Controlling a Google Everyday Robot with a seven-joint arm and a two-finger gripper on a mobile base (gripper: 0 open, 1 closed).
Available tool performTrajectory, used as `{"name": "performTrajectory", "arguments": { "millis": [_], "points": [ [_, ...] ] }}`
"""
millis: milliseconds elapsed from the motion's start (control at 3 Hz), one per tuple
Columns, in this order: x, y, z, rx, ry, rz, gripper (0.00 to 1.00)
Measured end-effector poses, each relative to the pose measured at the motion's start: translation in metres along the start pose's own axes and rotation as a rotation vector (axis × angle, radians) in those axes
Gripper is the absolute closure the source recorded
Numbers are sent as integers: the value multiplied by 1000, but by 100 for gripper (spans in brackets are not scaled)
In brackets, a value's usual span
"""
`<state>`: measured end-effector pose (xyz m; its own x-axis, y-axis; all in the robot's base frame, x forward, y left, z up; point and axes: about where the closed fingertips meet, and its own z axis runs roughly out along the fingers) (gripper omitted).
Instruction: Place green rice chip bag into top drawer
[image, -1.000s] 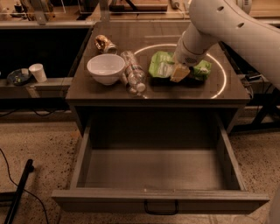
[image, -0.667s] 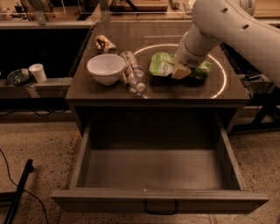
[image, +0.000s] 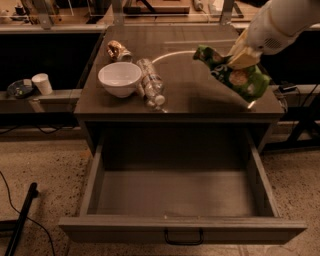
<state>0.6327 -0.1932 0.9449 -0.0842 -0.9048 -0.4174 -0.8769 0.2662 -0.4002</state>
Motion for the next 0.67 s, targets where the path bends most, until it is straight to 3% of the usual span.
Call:
{"name": "performTrajectory", "arguments": {
  "millis": [333, 667],
  "points": [
    [-6, 28, -48, -85, -45, 8, 100],
    [-19, 69, -53, -207, -106, -28, 100]
  ]
}}
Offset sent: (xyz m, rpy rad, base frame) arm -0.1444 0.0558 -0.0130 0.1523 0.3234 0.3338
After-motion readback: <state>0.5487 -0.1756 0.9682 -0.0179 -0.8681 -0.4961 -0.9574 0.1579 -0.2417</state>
